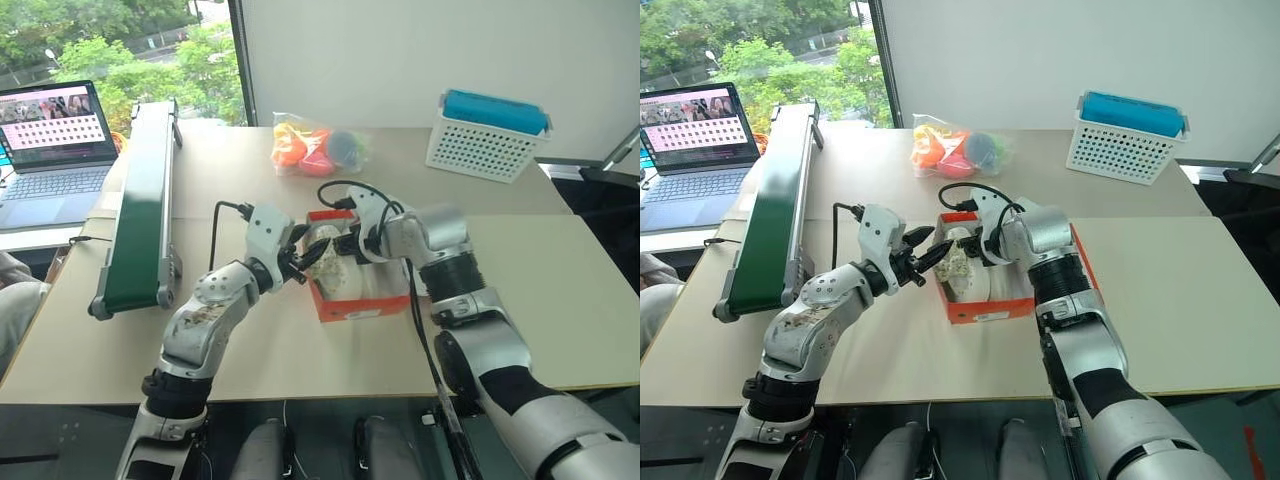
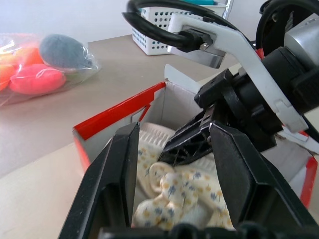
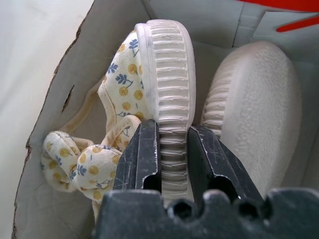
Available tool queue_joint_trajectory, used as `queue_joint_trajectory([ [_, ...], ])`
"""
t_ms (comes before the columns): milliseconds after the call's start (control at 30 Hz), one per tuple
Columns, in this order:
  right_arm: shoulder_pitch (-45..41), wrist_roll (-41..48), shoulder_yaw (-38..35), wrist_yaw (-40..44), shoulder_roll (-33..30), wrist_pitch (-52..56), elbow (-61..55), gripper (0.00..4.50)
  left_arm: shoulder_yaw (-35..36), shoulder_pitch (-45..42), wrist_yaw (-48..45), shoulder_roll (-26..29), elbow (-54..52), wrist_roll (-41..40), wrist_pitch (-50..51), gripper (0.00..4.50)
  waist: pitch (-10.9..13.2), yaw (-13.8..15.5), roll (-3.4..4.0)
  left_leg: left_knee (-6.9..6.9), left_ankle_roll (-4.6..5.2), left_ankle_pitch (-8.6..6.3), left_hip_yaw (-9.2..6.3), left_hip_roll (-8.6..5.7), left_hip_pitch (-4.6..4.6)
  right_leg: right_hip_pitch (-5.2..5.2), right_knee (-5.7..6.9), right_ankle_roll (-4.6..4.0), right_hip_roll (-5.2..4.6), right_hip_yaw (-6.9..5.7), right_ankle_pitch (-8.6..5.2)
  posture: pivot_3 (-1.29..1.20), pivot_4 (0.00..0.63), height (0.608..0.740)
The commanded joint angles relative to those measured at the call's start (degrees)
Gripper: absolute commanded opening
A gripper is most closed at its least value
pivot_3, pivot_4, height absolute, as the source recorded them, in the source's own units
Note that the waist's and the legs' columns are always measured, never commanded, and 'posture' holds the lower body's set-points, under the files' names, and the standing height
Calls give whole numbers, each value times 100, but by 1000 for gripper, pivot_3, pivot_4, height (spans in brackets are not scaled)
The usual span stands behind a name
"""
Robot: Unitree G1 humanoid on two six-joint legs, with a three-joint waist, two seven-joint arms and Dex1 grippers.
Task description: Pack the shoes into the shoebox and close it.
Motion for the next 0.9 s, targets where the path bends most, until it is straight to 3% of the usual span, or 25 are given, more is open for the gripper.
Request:
queue_joint_trajectory([
  [33,372,-48,-258,-424,436,244,136,494,-16,-174,-57,-21,-37,38,-175,2373,-1,-15,0,0,0,0,1,0,1,0,0,0,0,1,0,0,150,699],
  [233,619,-281,-540,-978,833,-156,570,494,-29,-247,-103,-15,83,55,-234,2373,-42,-93,1,-5,0,0,-1,1,17,12,1,0,3,2,-4,0,150,699],
  [567,745,-402,-612,-1041,856,-841,1251,494,-36,-304,-112,-17,119,70,-250,2373,-105,-105,2,-45,-5,-4,-2,14,112,75,-25,34,6,1,-39,0,150,699],
  [600,711,-356,-698,-1049,844,-862,1200,1397,-30,-303,-111,-10,114,72,-249,2420,-116,-102,3,-49,-7,-5,-2,17,120,77,-26,32,6,2,-41,0,150,699],
  [667,624,-274,-797,-1014,813,-822,1047,1891,-22,-300,-113,0,107,69,-241,2420,-118,-94,5,-57,-18,-8,-2,22,123,77,-25,28,7,1,-43,0,150,699],
  [767,471,-140,-914,-975,743,-593,604,2998,-14,-291,-117,12,94,65,-227,2420,-118,-77,5,-61,-19,-3,-2,20,111,77,-25,27,7,1,-43,0,150,699],
  [800,426,-81,-977,-981,708,-499,381,3209,-14,-289,-121,17,94,63,-225,2420,-117,-73,6,-60,-16,-1,-2,20,105,76,-25,26,7,2,-42,0,150,699],
  [900,368,79,-1264,-1076,610,-57,-438,3209,2,-268,-145,40,89,50,-228,2420,-108,-47,10,-58,-15,1,-3,18,73,57,-25,23,6,1,-40,0,150,699],
])
